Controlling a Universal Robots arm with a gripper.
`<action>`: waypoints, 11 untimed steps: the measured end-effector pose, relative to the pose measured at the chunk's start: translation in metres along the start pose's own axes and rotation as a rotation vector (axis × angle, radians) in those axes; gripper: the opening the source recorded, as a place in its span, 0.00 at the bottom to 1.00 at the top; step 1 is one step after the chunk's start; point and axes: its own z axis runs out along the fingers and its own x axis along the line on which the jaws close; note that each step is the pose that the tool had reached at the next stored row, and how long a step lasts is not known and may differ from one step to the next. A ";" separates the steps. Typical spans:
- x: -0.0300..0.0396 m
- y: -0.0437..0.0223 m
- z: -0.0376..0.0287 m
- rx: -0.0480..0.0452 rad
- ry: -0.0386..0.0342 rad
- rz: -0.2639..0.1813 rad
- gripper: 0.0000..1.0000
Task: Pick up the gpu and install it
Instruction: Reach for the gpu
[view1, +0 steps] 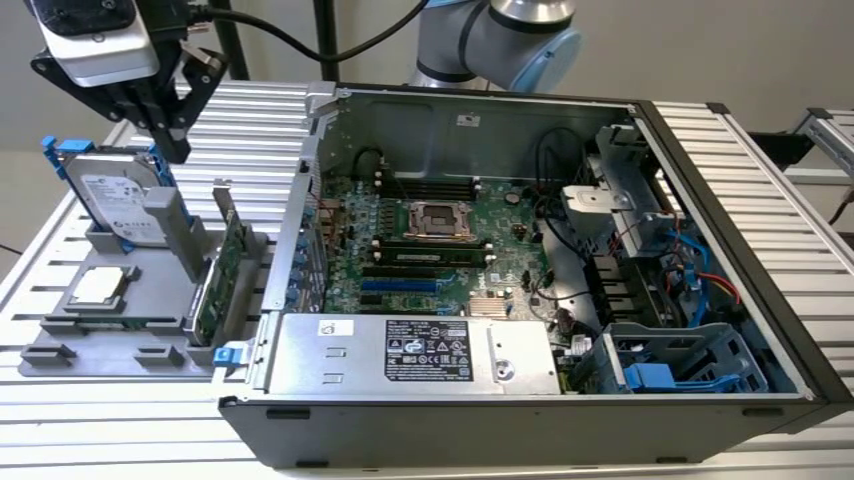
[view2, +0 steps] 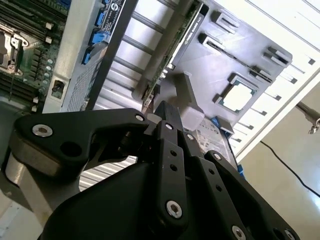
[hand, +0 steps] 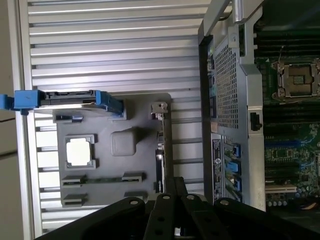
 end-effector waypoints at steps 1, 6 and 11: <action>0.0000 -0.0007 0.0000 0.0000 -0.0001 0.000 0.00; 0.0002 -0.0065 -0.0003 0.0000 0.0000 0.000 0.00; 0.0002 -0.0124 -0.0004 0.0000 -0.0001 0.000 0.00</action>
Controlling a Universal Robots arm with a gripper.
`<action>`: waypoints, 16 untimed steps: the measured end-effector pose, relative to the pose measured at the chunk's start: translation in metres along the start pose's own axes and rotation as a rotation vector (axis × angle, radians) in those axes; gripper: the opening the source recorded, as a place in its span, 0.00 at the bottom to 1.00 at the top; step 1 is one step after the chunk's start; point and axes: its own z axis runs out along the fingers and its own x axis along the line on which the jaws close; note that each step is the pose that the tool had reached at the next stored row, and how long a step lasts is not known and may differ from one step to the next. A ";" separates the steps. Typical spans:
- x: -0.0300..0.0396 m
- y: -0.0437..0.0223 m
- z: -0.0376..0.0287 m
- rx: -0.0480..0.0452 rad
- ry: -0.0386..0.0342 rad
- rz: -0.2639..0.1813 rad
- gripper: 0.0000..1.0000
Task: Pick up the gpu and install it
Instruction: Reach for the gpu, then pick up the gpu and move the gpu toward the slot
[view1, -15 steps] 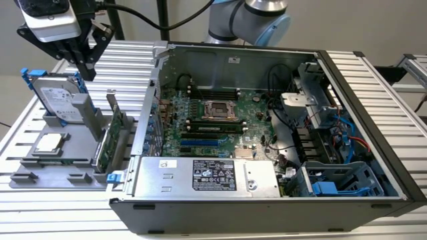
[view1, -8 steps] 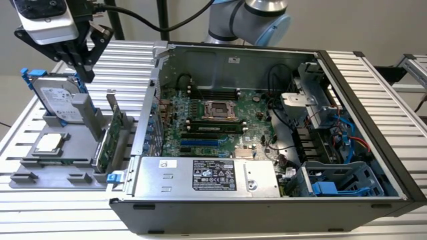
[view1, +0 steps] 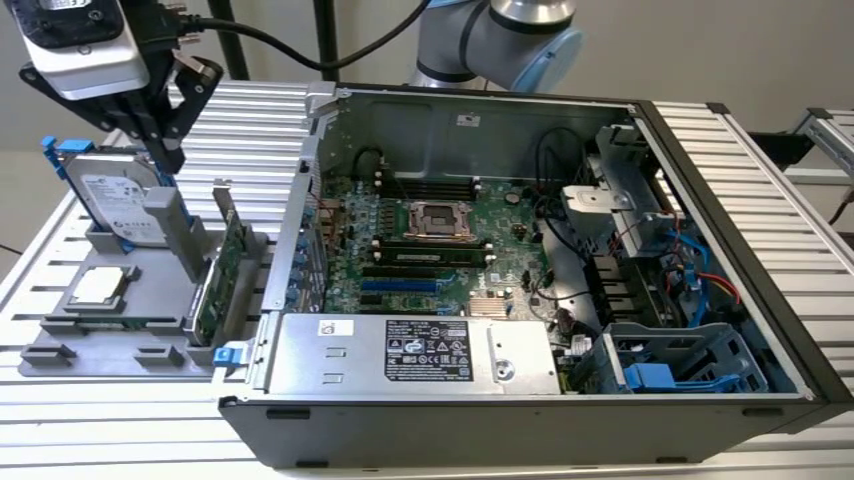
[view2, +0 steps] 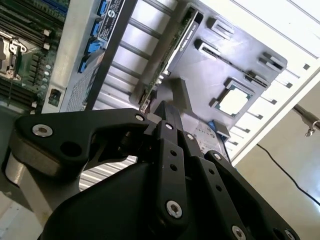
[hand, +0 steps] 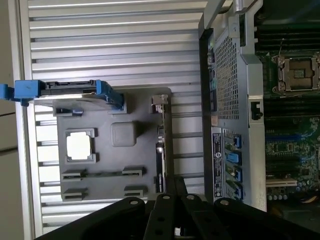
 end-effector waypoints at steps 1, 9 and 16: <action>0.0000 -0.0012 -0.0001 0.0000 0.0000 0.000 0.00; 0.0005 -0.0110 -0.0004 0.0000 0.0001 0.000 0.00; 0.0016 -0.0196 -0.0006 0.0000 0.0001 0.000 0.00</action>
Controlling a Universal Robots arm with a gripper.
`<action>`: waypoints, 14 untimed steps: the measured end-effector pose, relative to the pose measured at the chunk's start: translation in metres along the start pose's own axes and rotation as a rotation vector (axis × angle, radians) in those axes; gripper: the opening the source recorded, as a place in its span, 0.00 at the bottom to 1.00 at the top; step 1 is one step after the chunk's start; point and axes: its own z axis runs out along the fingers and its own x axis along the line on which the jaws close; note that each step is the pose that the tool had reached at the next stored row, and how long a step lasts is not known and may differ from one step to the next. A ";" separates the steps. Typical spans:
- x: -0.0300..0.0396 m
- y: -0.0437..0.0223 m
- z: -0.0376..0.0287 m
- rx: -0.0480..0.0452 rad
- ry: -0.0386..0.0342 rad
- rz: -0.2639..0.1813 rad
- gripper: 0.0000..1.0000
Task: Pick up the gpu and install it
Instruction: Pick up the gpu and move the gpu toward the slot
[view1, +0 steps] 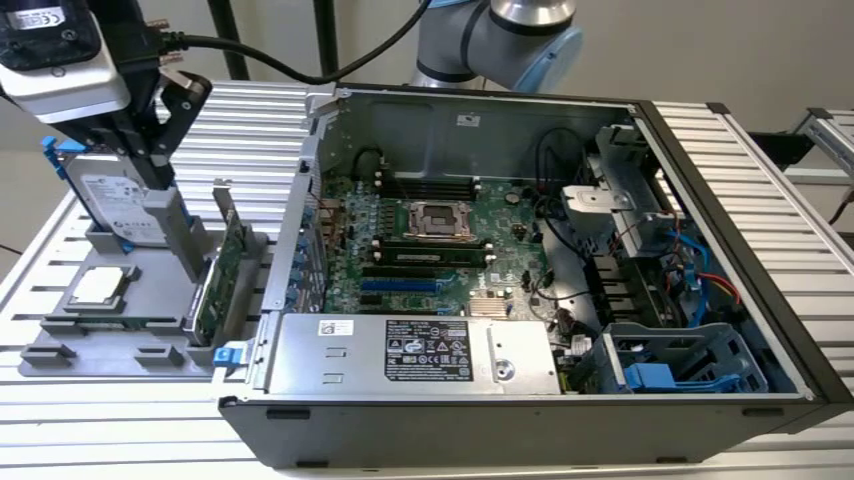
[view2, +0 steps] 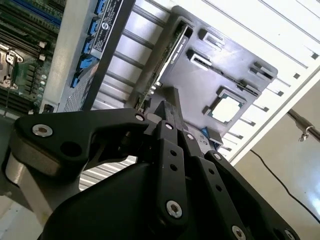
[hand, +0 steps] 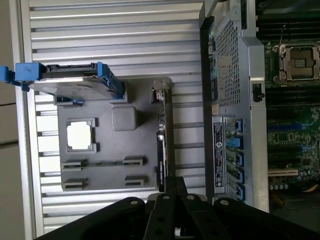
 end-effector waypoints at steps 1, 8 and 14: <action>0.0002 -0.0012 0.0000 -0.0001 -0.0001 0.000 0.00; 0.0013 -0.0094 -0.0002 0.0000 -0.0001 0.000 0.00; 0.0025 -0.0152 -0.0002 0.0000 0.0000 0.000 0.00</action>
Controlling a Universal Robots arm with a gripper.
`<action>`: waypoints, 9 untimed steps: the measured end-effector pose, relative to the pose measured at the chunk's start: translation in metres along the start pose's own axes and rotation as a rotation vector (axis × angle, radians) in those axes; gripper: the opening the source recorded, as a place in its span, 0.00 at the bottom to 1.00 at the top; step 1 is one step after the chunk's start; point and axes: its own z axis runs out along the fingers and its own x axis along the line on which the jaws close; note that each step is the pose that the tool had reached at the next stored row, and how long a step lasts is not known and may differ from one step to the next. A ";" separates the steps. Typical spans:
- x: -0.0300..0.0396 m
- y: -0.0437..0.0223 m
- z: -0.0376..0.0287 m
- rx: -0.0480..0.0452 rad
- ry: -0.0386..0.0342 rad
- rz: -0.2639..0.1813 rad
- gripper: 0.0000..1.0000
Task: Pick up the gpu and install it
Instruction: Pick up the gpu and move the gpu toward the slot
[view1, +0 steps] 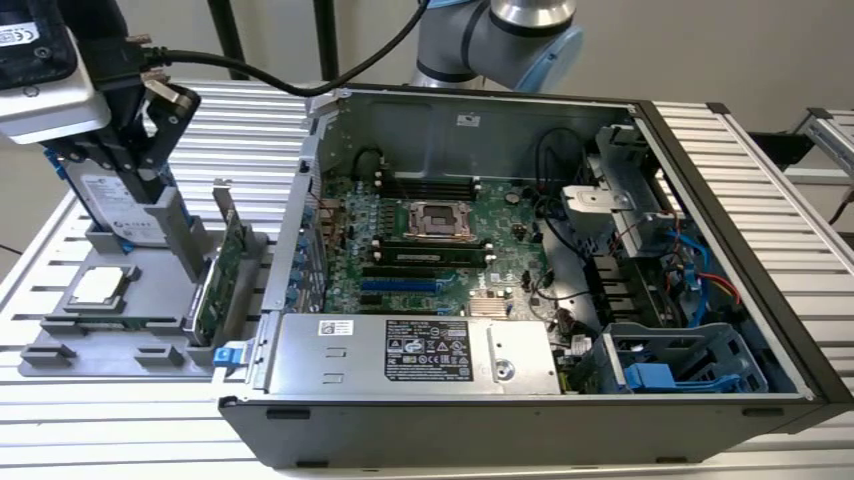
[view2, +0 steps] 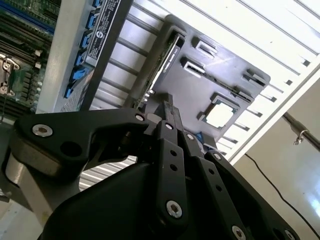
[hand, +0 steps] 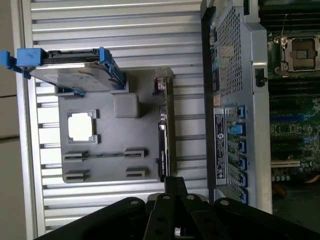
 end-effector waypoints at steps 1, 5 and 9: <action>0.0004 -0.0002 0.0003 -0.0001 -0.0001 0.000 0.00; 0.0035 -0.0005 0.0014 -0.0001 -0.0002 0.000 0.00; 0.0043 -0.0006 0.0029 0.0001 0.0005 0.000 0.00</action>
